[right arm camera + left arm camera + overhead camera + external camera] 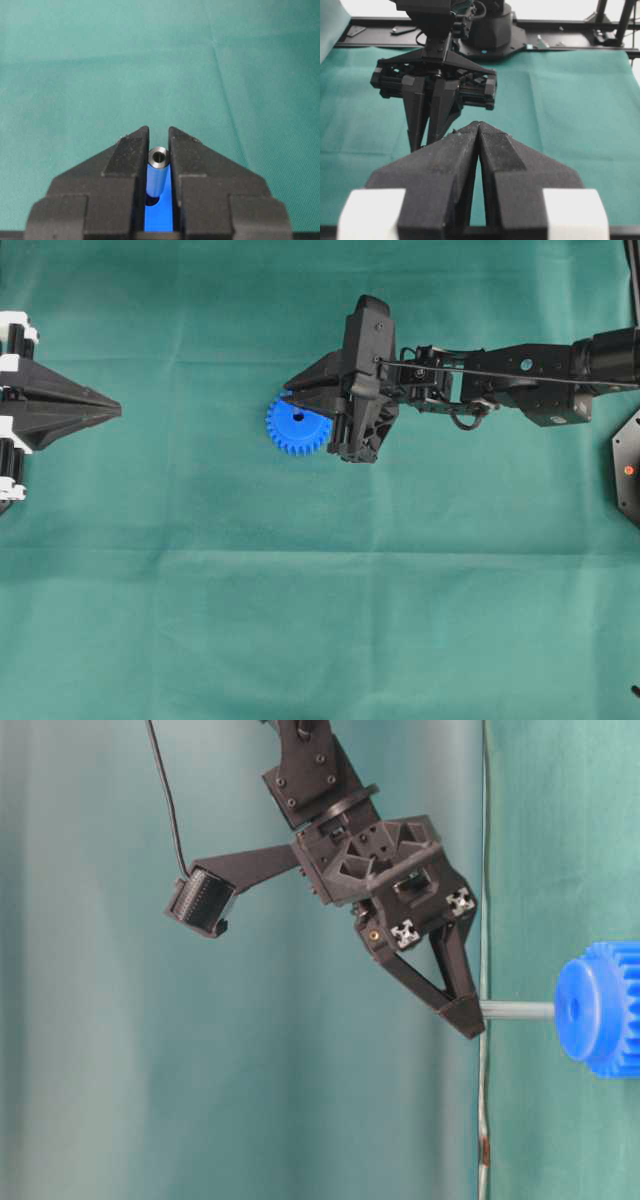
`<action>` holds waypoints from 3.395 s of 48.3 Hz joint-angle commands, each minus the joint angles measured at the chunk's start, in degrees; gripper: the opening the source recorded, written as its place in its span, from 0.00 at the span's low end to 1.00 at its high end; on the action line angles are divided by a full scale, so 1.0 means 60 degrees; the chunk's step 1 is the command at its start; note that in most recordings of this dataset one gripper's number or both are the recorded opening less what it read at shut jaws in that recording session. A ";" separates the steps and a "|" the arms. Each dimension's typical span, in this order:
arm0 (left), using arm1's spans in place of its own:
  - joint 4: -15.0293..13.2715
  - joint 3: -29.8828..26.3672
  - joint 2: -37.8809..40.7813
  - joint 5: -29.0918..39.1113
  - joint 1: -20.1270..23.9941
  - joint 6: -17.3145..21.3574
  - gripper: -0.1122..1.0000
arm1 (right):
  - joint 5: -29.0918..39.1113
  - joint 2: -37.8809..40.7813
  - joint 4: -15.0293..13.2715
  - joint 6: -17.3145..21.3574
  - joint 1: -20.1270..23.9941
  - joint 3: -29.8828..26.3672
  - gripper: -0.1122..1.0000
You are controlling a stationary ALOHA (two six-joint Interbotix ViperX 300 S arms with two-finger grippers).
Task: Insert the shaft placed at a random location into the center hole of the medium gear at another random location.
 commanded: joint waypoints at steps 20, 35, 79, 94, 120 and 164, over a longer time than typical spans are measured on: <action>0.0029 -0.0190 0.0073 -0.0044 0.0015 0.0000 0.10 | -0.0146 0.0293 0.0146 -0.0015 0.0015 -0.0249 0.21; 0.0029 -0.0190 0.0073 -0.0044 0.0015 -0.0015 0.10 | -0.0234 0.0396 0.0190 -0.0015 0.0015 -0.0234 0.21; 0.0015 -0.0190 0.0073 0.0015 0.0000 -0.0015 0.10 | -0.0220 -0.0088 0.0190 -0.0029 0.0103 -0.0073 0.21; 0.0029 -0.0190 0.0073 0.0015 0.0015 0.0000 0.10 | -0.0352 0.0293 0.0190 -0.0029 0.0029 -0.0146 0.21; 0.0029 -0.0176 0.0073 0.0117 0.0015 0.0000 0.10 | -0.0469 0.0806 0.0190 -0.0015 0.0029 -0.0161 0.21; 0.0029 -0.0176 0.0073 0.0220 0.0234 0.0015 0.10 | -0.0513 0.0894 0.0220 0.0015 0.0117 -0.0161 0.50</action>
